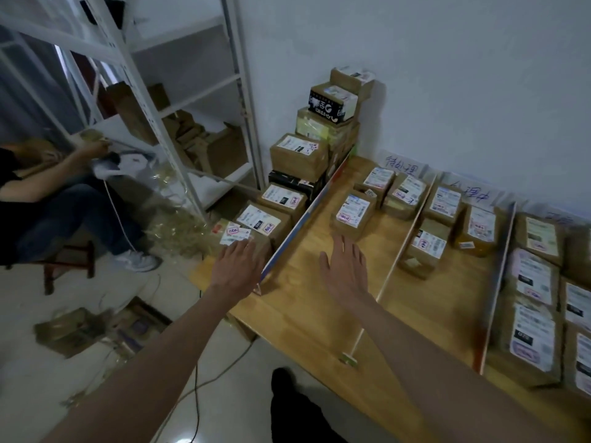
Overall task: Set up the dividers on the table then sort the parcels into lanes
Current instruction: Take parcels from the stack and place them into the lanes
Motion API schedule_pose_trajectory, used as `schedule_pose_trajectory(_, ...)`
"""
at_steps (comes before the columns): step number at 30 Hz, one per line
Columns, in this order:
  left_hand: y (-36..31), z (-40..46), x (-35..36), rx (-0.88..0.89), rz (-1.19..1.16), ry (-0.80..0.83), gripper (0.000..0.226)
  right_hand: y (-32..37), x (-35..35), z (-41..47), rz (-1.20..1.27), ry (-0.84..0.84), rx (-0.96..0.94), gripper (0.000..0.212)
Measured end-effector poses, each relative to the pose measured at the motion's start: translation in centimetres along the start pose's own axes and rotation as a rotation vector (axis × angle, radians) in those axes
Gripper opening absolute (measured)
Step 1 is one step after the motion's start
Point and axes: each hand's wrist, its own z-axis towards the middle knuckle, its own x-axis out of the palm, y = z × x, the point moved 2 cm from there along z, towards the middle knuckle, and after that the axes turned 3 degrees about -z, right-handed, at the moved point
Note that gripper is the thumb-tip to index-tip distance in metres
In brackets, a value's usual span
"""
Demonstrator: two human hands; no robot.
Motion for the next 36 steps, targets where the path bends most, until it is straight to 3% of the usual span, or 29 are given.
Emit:
schedule_pose_trajectory(11, 11.6, 9.8, 2.1, -0.074, 0.004, 0.105, 0.057, 7.9, 9.9, 7.2, 0.042, 0.146, 0.056, 0.042)
schedule_pose_trajectory(19, 15.1, 14.5, 3.2, 0.052, -0.011, 0.122, 0.039, 12.5, 14.4, 9.1, 0.059, 0.23, 0.137, 0.039)
schedule_pose_trajectory(24, 16.9, 16.5, 4.4, 0.047, -0.068, 0.214, 0.046, 14.3, 16.4, 9.2, 0.081, 0.315, 0.238, 0.049)
schedule_pose_trajectory(33, 21.8, 17.9, 6.0, 0.247, -0.051, 0.267, 0.064, 19.2, 19.7, 7.8, -0.022, 0.312, 0.373, 0.038)
schedule_pose_trajectory(36, 23.6, 17.3, 5.8, 0.067, -0.214, 0.231, 0.076, 21.2, 20.3, 7.2, -0.082, 0.357, 0.361, 0.042)
